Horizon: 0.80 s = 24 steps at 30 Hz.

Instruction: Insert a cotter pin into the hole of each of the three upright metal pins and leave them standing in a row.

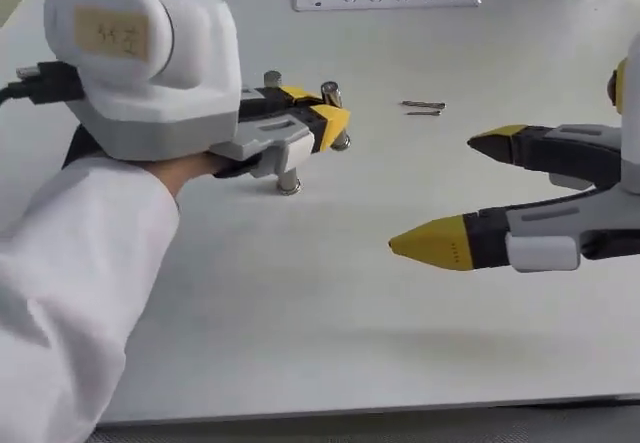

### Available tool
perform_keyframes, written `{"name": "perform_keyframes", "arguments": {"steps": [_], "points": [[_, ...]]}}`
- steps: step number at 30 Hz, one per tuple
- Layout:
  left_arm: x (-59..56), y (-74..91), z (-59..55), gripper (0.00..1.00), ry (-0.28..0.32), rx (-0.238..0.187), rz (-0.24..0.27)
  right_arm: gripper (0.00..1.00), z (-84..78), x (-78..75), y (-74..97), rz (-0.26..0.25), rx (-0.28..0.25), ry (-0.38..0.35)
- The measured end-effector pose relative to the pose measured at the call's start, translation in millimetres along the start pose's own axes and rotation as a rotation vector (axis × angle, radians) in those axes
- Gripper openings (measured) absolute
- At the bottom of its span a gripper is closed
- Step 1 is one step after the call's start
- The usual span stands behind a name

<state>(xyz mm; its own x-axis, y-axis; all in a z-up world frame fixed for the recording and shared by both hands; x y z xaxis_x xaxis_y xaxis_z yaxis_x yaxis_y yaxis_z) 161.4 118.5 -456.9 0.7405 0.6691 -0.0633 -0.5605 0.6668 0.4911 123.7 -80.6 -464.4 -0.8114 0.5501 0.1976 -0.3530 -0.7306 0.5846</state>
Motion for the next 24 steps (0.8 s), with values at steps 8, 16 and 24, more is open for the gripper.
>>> {"name": "perform_keyframes", "arguments": {"steps": [8, 16, 24], "points": [[-8.4, -12.2, -22.1, 0.06, 0.006, 0.057, -0.012, 0.92, -6.1, -2.3, 2.4, -0.007, 0.006, -0.012], [-13.0, -26.3, -40.7, 0.06, -0.018, 0.114, 0.001, 0.92, -8.7, -3.8, 2.2, -0.006, 0.007, -0.021], [-19.8, -28.3, -52.9, 0.07, -0.007, 0.141, 0.010, 0.92, -8.9, -4.5, 3.4, -0.006, 0.006, -0.028]]}}
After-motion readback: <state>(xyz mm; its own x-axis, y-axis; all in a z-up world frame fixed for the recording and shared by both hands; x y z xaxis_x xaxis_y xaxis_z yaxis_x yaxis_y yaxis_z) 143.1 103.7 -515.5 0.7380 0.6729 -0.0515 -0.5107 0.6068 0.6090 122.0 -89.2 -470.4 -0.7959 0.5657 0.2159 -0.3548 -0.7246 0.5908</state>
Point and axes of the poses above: the centre of the closed fingertips' face, and the gripper's own axes: y roughly backward along the fingers, x roughly to its left, z roughly out of its top, the point moved 10 cm from there along y, roughly backward along the fingers, and after that the axes turned 7 degrees about x, right-handed, at the moved point
